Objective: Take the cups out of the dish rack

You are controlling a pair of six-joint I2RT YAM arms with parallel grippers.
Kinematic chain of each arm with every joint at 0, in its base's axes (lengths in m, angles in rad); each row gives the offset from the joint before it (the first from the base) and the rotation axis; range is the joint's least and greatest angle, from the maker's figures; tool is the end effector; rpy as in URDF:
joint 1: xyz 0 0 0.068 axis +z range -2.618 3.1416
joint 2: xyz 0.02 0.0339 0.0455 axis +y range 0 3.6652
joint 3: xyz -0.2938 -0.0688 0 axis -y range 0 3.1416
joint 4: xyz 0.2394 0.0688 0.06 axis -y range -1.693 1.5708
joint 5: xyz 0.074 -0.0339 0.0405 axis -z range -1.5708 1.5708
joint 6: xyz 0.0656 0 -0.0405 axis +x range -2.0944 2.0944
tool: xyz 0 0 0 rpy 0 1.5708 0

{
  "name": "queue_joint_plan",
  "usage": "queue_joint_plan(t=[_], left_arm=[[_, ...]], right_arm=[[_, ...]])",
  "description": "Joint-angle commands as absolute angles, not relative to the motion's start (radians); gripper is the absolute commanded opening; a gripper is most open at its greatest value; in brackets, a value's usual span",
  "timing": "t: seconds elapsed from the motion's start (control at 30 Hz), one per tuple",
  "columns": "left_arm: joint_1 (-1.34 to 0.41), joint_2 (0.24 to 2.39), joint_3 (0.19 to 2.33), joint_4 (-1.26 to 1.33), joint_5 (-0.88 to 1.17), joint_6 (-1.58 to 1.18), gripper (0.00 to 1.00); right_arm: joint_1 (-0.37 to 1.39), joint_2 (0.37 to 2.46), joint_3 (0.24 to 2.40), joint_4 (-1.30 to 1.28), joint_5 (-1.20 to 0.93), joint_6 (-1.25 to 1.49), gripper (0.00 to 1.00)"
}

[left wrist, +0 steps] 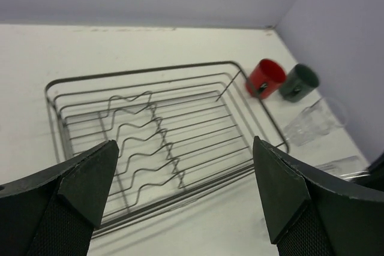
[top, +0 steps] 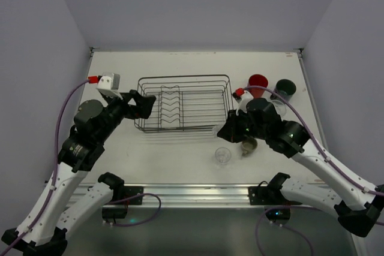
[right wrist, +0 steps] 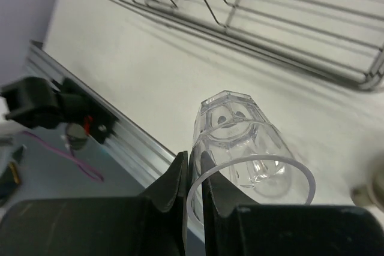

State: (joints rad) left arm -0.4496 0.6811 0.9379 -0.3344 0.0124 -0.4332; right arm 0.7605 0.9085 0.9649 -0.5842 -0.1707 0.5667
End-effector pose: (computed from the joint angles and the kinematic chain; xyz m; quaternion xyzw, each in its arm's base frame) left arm 0.1323 -0.0647 0.4065 0.0102 0.7339 -0.2942 0.6121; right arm 0.1334 0.1423 0.3488 -0.1259 0.8558 0.3640 0.3455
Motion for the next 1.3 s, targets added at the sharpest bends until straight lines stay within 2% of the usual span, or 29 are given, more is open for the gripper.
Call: queue_joint_plan(t=[0.0, 0.2, 0.5, 1.27], left_arm=[[-0.451, 0.669, 0.911, -0.520, -0.081, -0.287, 1.00], [-0.451, 0.597, 0.825, -0.489, -0.123, -0.278, 1.00], [-0.451, 0.485, 0.726, -0.423, -0.152, -0.284, 1.00], [-0.446, 0.466, 0.710, -0.410, -0.121, -0.281, 1.00]], right_arm=[[0.813, 0.930, 1.072, -0.984, -0.043, 0.506, 0.00], [0.948, 1.018, 1.106, -1.121, 0.069, 0.567, 0.00], [1.006, 1.147, 1.095, -1.088, 0.072, 0.618, 0.00], [1.026, 1.371, 1.155, -1.015, 0.124, 0.588, 0.00]])
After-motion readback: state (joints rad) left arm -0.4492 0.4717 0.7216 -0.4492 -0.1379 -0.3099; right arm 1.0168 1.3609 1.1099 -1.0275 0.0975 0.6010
